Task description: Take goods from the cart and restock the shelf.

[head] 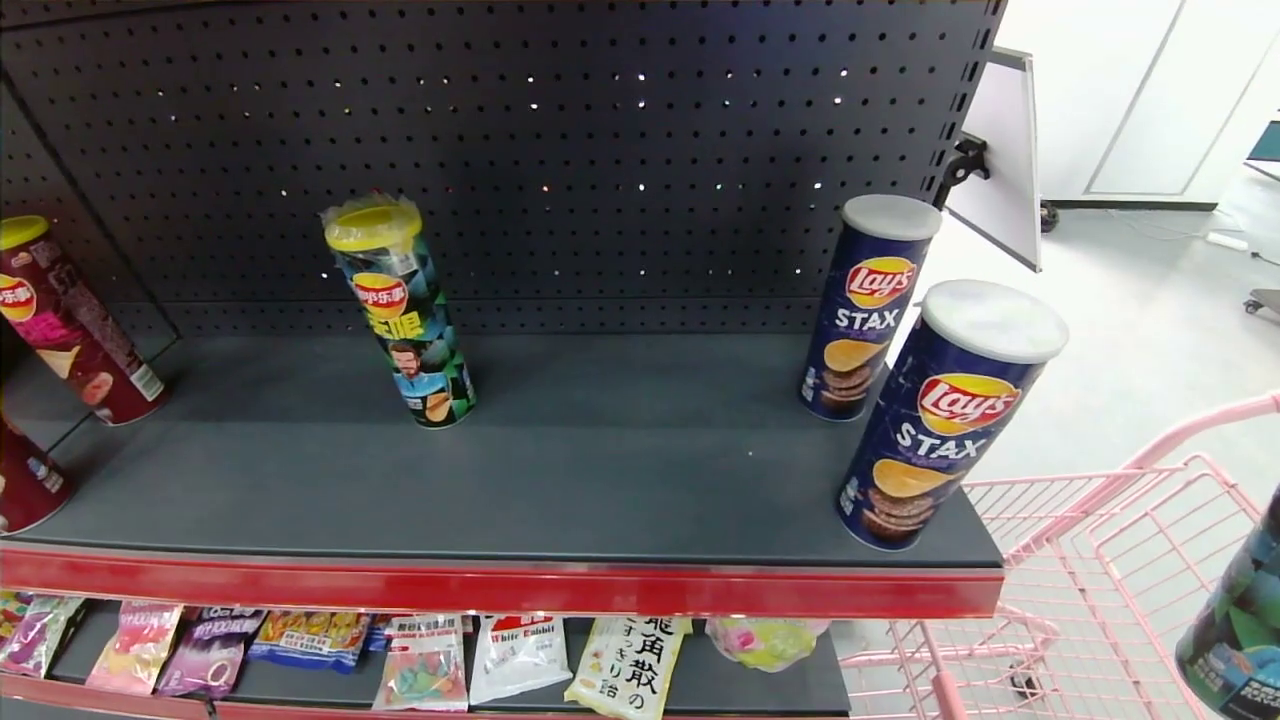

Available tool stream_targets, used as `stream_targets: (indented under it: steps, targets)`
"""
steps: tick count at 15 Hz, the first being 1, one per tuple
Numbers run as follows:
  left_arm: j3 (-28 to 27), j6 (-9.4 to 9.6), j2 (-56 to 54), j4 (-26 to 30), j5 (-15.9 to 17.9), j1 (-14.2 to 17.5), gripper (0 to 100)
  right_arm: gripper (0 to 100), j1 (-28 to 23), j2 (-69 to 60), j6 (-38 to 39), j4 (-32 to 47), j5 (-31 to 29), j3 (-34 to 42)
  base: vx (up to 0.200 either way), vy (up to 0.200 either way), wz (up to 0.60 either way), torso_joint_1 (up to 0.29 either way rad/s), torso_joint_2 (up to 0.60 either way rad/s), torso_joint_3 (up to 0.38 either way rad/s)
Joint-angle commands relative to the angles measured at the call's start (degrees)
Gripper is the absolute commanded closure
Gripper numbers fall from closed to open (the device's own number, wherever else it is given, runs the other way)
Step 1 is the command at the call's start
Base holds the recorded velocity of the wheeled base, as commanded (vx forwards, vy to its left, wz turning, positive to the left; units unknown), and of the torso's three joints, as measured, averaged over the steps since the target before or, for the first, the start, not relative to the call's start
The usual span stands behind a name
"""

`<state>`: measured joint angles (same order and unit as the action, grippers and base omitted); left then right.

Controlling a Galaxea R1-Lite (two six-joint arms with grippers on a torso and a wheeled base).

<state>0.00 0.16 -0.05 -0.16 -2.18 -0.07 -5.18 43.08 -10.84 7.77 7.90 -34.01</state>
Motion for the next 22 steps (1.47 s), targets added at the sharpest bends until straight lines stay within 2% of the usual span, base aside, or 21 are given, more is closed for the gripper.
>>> stream_targets:
  steps: [1,3,7,12,22]
  targets:
    - [0.00,0.02,0.05,-0.02,-0.02,-0.01,0,100,0.17,-0.28,0.47,-0.12,0.10,0.00,0.000,0.000,0.00,0.000,0.00,0.000]
    - [0.00,0.02,0.05,-0.02,-0.02,-0.01,0,100,0.43,-1.33,1.96,-0.12,0.27,0.61,0.000,0.000,0.00,0.000,0.00,0.000]
    - [0.00,0.02,0.05,-0.02,-0.02,-0.01,0,100,1.05,-3.35,2.05,-2.14,1.07,3.51,-0.200,0.000,0.00,0.011,0.00,0.004]
    - [0.00,0.02,0.05,-0.02,-0.02,-0.01,0,100,0.87,-3.44,2.05,-2.14,1.07,2.72,0.000,0.000,0.00,0.000,0.00,0.000]
    - [0.00,0.19,0.05,-0.02,-0.02,-0.01,0,100,1.05,-6.52,1.87,-1.96,2.21,5.10,0.000,0.200,0.00,0.002,0.00,0.002]
